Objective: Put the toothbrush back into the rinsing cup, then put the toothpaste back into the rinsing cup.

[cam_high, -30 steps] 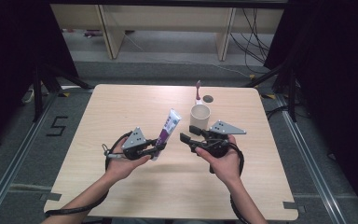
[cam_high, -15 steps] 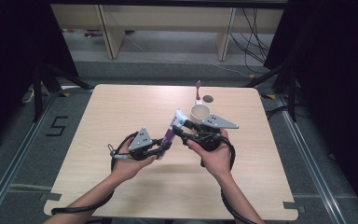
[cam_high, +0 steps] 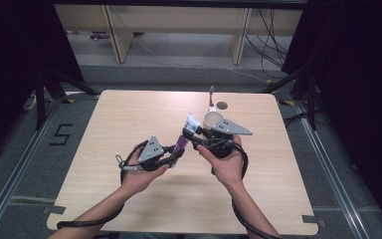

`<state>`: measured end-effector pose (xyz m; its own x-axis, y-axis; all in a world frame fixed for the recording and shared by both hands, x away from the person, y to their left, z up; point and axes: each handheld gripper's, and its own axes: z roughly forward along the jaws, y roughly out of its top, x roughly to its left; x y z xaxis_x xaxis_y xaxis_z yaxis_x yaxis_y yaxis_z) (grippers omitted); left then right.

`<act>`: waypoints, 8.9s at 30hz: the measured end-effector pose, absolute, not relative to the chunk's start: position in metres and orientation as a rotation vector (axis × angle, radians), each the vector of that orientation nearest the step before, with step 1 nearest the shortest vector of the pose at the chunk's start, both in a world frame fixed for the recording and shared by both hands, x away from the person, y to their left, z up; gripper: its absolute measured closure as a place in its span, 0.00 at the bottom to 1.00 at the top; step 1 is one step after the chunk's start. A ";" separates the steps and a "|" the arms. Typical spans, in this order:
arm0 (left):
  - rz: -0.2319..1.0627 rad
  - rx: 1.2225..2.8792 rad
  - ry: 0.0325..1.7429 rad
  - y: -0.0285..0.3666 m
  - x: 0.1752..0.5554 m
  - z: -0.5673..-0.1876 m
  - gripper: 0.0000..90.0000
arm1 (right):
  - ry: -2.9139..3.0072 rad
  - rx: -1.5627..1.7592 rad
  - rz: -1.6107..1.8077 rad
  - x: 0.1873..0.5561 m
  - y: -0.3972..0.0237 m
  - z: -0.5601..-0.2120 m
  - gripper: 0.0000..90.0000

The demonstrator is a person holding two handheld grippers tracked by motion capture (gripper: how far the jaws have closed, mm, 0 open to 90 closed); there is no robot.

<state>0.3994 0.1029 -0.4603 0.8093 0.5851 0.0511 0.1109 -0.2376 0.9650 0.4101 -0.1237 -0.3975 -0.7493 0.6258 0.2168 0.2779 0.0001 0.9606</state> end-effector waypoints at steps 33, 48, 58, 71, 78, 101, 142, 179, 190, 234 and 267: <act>0.654 1.869 0.499 0.133 0.380 -0.463 0.39 | 1.957 0.861 1.709 0.407 -0.136 -0.373 0.88; 0.705 1.749 0.679 0.191 0.364 -0.488 0.40 | 1.855 0.898 1.691 0.412 -0.162 -0.359 0.88; 0.706 1.665 0.718 0.201 0.366 -0.499 0.39 | 1.812 0.937 1.671 0.412 -0.177 -0.349 0.88; 0.725 1.623 0.726 0.202 0.363 -0.501 0.40 | 1.759 0.952 1.643 0.422 -0.189 -0.335 0.88; 0.726 1.619 0.745 0.204 0.363 -0.501 0.40 | 1.748 0.963 1.653 0.423 -0.193 -0.331 0.88; 0.743 1.593 0.801 0.213 0.365 -0.512 0.39 | 1.706 0.960 1.607 0.441 -0.198 -0.316 0.88; 0.746 1.619 0.773 0.205 0.366 -0.523 0.37 | 1.661 1.053 1.531 0.497 -0.188 -0.339 0.88; 0.734 1.627 0.776 0.204 0.367 -0.523 0.37 | 1.711 1.125 1.440 0.524 -0.172 -0.385 0.88; 0.733 1.632 0.776 0.204 0.367 -0.523 0.37 | 1.727 1.135 1.424 0.527 -0.171 -0.395 0.88; 0.731 1.639 0.768 0.204 0.367 -0.523 0.37 | 1.789 1.165 1.375 0.530 -0.172 -0.419 0.87; 0.729 1.640 0.766 0.204 0.368 -0.523 0.37 | 1.845 1.183 1.364 0.523 -0.181 -0.414 0.82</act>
